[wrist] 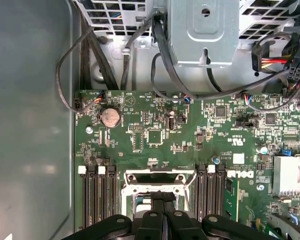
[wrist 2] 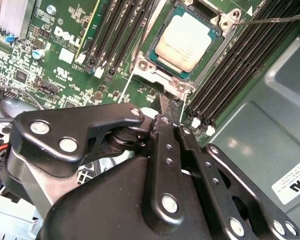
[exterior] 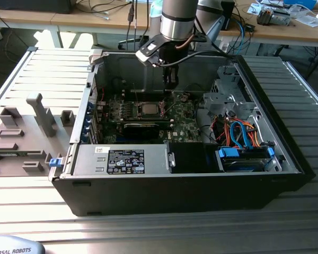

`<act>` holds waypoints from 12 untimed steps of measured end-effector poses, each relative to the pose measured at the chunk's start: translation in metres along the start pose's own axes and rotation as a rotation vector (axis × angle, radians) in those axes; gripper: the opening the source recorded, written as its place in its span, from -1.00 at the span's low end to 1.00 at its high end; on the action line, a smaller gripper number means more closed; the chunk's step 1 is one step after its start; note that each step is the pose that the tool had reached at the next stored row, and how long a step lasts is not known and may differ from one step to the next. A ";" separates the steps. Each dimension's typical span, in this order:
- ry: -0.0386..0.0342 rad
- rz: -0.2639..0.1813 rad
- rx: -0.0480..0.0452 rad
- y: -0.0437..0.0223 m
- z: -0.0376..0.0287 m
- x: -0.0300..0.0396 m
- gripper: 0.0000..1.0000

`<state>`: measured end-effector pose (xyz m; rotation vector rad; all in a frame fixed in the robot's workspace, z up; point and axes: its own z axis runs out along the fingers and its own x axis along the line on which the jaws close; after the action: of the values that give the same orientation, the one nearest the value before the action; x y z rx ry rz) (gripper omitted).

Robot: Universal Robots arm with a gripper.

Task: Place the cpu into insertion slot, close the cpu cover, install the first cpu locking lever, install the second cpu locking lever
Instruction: 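Close the cpu cover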

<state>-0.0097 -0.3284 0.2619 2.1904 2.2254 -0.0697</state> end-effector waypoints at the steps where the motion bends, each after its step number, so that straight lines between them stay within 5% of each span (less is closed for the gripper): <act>1: 0.0000 0.000 0.0001 0.0007 0.0000 0.0000 -0.79; 12: -0.0003 0.000 0.0030 0.0151 -0.0005 -0.0002 -0.79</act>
<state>0.0054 -0.3284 0.2621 2.1916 2.2267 -0.0735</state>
